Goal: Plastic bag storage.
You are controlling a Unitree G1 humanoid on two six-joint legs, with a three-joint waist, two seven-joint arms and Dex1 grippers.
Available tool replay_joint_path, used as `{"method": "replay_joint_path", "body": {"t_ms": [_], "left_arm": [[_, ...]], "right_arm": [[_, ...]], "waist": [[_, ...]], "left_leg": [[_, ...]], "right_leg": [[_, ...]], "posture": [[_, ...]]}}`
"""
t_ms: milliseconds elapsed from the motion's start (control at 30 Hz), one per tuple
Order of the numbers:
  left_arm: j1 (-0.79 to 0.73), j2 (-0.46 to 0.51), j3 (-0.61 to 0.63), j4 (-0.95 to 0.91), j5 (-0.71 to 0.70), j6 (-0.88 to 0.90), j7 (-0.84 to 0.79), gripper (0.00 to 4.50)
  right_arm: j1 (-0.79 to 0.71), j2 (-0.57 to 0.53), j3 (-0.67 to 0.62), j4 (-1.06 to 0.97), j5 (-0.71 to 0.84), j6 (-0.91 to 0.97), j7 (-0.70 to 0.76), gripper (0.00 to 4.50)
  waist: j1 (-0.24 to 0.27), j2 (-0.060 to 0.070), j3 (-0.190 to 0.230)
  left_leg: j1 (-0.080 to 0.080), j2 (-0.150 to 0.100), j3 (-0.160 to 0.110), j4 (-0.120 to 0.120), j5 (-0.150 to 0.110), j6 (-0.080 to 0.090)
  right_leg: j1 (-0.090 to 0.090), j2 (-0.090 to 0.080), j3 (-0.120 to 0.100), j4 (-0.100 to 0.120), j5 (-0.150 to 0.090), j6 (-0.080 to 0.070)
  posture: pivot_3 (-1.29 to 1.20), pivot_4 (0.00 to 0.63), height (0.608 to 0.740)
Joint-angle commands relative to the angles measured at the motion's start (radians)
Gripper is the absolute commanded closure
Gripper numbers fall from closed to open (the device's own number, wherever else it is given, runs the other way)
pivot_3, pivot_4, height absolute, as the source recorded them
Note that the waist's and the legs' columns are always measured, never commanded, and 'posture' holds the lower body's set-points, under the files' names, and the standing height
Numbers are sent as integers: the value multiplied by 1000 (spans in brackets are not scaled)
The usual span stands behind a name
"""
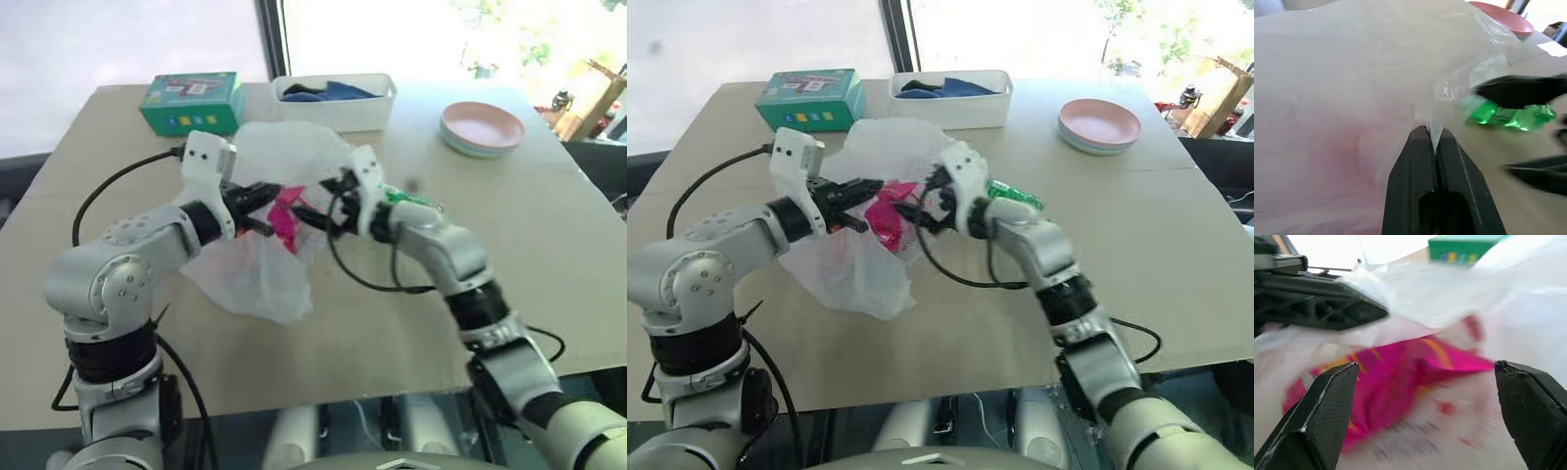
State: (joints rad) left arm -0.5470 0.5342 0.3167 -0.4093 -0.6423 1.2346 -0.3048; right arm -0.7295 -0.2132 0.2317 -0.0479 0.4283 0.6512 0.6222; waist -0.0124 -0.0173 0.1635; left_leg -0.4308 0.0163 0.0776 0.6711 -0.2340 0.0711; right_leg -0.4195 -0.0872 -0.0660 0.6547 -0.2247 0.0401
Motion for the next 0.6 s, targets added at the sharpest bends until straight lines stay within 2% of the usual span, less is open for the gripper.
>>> {"method": "replay_joint_path", "body": {"t_ms": [33, 100, 233, 300, 367, 433, 600], "left_arm": [[-19, -9, 6, 14, 29, -48, 30, 4500], [-24, -13, 3, 30, 38, -62, 36, 4500], [-31, -9, -6, 34, 46, -79, 39, 4500], [-36, -6, -14, 28, 48, -83, 37, 4500], [-36, 0, -28, 17, 50, -89, 32, 4500], [-36, 5, -40, -1, 47, -90, 27, 4500], [-10, 47, -75, -72, 46, -103, -6, 4500]], "right_arm": [[-7, -77, -22, -162, 39, 53, 68, 42], [9, -170, 21, -215, -38, 32, 86, 42], [6, -229, -4, -195, -141, 68, -26, 42], [-9, -253, 10, -99, -223, 61, -75, 42], [-23, -277, 53, -15, -291, 0, -63, 42], [-57, -267, 93, 94, -379, -12, -114, 42], [-187, -209, 132, 430, -379, 3, 49, 42]], "waist": [[-5, 0, 0], [-5, 0, 0], [-4, 0, 0], [-1, -1, 0], [3, -1, 0], [1, -1, 0], [-6, -1, 1]], "left_leg": [[0, 1, 0, 0, 0, 0], [2, 2, 1, -1, 1, -1], [2, 3, 2, -1, 1, -1], [2, 2, 2, 0, 1, -1], [1, 1, 2, 0, 1, -1], [1, 1, 2, 0, 1, -1], [1, 2, 3, 0, 1, -1]], "right_leg": [[0, 1, 0, 0, 0, 0], [0, 2, 1, 1, 0, 0], [0, 2, 1, 2, 0, 0], [0, 1, 1, 2, 0, 0], [0, 0, 1, 2, 0, 0], [0, 0, 1, 2, 0, 0], [-2, 2, 2, 2, 0, 0]], "posture": [[0, 150, 740], [0, 150, 740], [0, 150, 740], [0, 150, 740], [0, 150, 740], [0, 150, 740], [0, 150, 740]]}}
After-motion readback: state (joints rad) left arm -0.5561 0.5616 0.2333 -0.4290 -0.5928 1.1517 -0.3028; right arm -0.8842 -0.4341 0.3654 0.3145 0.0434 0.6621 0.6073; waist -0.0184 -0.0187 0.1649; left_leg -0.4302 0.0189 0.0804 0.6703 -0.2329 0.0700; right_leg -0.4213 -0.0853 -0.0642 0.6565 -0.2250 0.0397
